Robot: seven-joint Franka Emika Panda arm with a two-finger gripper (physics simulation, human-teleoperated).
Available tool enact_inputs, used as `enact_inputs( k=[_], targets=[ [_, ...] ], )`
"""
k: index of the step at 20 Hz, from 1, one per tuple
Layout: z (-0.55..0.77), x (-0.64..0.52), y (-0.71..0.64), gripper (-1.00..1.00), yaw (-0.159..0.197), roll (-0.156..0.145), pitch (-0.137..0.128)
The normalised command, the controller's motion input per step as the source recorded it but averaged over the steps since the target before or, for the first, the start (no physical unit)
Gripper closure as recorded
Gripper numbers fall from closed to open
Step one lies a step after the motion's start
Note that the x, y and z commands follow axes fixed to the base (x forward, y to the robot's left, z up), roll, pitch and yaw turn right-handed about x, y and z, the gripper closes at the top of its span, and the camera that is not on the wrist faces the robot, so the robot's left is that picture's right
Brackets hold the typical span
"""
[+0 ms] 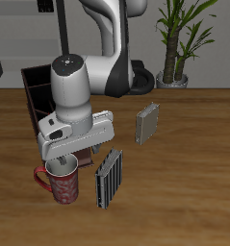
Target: Place the red book into the right desk caddy's left compartment and place the red mug into the right desk caddy's right compartment
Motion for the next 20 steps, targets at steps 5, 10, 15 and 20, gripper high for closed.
enact_inputs(
  k=[5,10,15,20],
  targets=[
    [-0.01,0.03,-0.04,-1.0,-0.037,-0.009,-0.002],
    [-0.08,0.03,0.0,-1.0,-0.028,-0.003,0.0],
    [-0.16,0.01,0.01,-1.0,-0.031,0.003,0.011],
    [-0.11,0.05,0.0,-1.0,-0.022,0.004,0.011]
  ],
)
